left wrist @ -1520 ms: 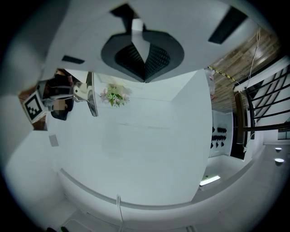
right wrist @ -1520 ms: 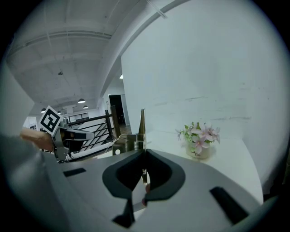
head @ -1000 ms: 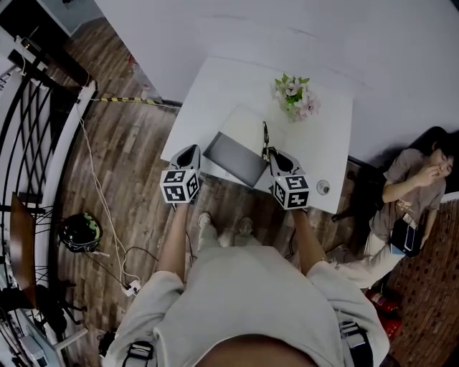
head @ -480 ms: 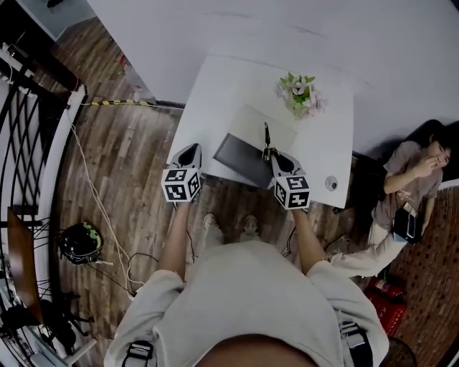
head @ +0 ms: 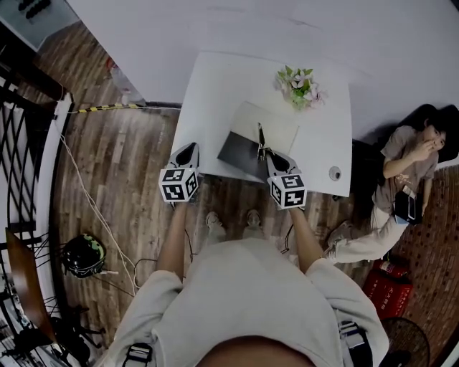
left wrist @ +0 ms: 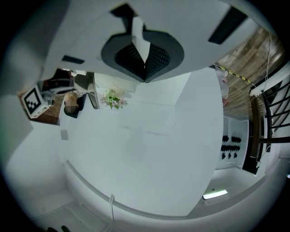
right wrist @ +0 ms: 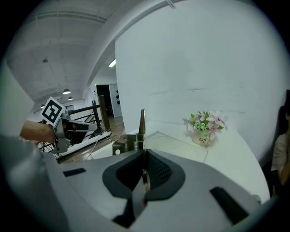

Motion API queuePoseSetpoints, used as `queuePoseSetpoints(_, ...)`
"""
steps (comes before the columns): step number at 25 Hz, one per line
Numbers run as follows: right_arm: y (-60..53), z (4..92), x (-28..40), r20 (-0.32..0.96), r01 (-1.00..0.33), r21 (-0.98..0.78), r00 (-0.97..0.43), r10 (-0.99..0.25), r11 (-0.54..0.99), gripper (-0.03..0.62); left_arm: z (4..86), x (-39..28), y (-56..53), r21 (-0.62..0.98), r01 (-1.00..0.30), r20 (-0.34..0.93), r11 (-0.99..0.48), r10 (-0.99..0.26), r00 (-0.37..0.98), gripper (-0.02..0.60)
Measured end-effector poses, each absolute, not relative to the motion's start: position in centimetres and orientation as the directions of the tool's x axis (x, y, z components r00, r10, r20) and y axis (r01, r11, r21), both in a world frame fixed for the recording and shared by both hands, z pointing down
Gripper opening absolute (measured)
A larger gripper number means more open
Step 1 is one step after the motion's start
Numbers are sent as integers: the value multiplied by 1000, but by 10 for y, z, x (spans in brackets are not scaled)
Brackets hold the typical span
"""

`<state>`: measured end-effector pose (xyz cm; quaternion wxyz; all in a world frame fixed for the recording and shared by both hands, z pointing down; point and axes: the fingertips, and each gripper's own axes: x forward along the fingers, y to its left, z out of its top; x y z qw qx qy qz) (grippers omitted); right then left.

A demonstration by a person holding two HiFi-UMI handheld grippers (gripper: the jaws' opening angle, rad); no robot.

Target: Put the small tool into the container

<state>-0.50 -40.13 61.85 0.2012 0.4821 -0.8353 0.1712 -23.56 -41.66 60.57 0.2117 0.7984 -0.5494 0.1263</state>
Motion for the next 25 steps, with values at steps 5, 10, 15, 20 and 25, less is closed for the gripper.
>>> queuePoseSetpoints(5,-399,627,-16,531,-878,-58,-430,-730,475,2,609,-244,-420,211,-921,433,-327,-814,387,9)
queuePoseSetpoints(10,-393,640,-25,580,-862,27,-399,-710,507,2,610,-248,-419,221,-915,429,-338,-809,402,9)
queuePoseSetpoints(15,-391,656,-34,642,-819,129,-361,-676,560,2,611,-253,-420,223,-914,425,-338,-810,404,9)
queuePoseSetpoints(20,-392,669,-39,692,-745,248,-311,-652,618,2,610,-258,-419,226,-916,421,-331,-815,399,9)
queuePoseSetpoints(25,-396,681,-42,724,-640,367,-259,-639,675,2,609,-261,-418,233,-918,413,-321,-822,392,9)
